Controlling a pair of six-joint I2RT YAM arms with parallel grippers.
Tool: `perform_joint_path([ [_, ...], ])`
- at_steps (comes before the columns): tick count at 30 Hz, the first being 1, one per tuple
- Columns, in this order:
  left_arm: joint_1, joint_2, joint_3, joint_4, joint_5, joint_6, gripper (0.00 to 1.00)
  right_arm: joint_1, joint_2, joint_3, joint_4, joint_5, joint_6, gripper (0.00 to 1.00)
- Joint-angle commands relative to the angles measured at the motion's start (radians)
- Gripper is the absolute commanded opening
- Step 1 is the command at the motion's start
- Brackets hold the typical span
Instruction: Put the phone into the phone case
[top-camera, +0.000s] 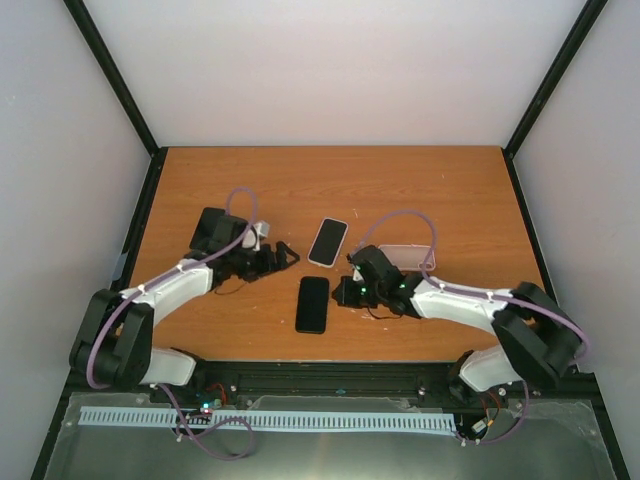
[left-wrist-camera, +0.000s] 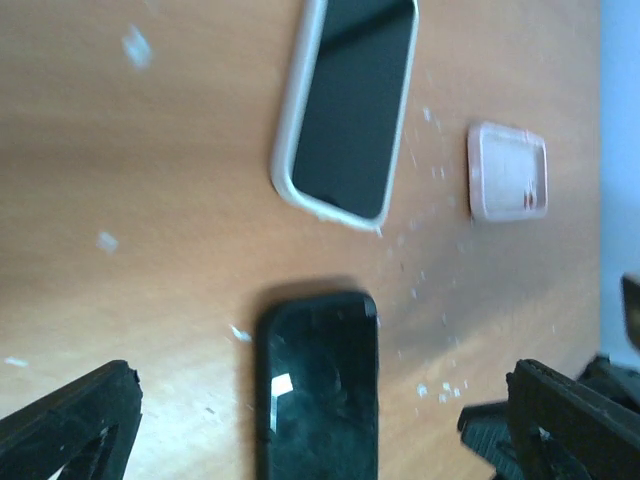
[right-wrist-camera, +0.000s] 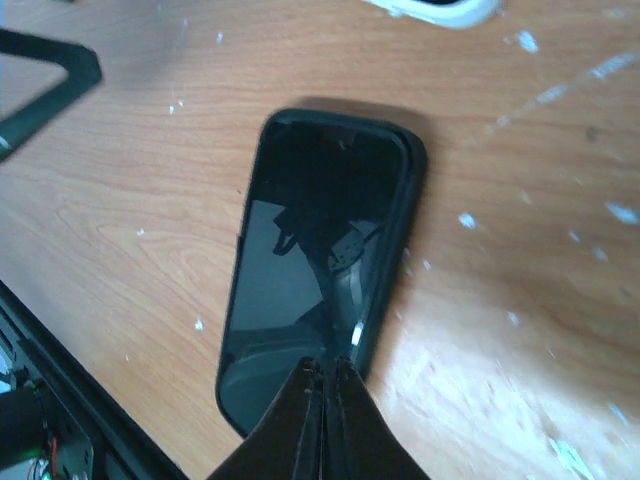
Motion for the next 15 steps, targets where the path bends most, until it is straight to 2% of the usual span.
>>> perform_joint_path([
  [1,0.121,-0.036,0.104,-0.103,-0.121,0.077,1.0,0.0,0.097,0.097,0.091,-0.009,-0.04,0.03],
  [7,0.283,0.034,0.225,-0.176,-0.234,0.159,0.99,0.0,0.248,0.227,0.014,0.076,-0.109,0.03],
  [15,0.354,0.1,0.312,-0.183,-0.316,0.185,1.0,-0.003,0.396,0.227,0.024,0.1,-0.117,0.03],
])
